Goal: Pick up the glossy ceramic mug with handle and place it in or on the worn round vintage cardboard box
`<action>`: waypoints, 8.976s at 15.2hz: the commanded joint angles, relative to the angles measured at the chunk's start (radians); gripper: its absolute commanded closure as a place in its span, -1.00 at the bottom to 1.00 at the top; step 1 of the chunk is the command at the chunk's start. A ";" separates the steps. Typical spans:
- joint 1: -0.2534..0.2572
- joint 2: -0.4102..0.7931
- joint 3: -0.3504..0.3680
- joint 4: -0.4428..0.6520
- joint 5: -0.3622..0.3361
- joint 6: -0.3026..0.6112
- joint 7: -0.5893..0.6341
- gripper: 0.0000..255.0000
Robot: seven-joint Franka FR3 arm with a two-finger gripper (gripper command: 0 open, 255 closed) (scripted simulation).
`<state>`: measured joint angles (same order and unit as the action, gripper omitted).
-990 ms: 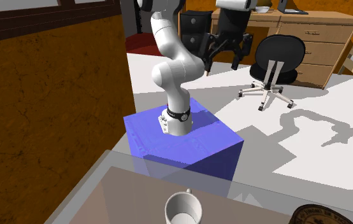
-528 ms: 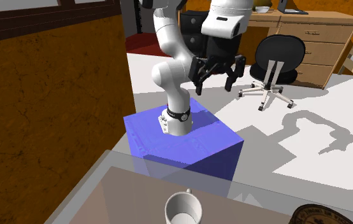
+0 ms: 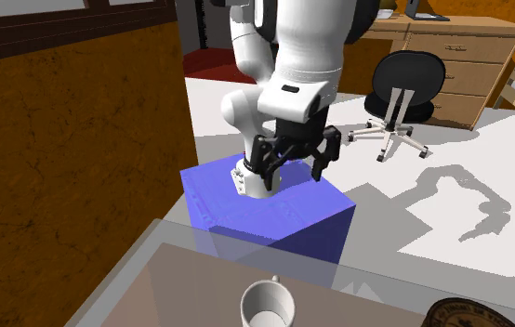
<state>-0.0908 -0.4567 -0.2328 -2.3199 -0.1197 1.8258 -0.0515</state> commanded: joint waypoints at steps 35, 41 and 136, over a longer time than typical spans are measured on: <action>-0.082 0.665 -0.184 0.294 0.272 0.329 -0.352 1.00; -0.082 0.665 -0.184 0.294 0.272 0.329 -0.352 1.00; 0.196 0.880 0.021 0.959 0.273 -0.081 0.201 -1.00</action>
<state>0.1048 0.4232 -0.2123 -1.3629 0.1532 1.7474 0.1489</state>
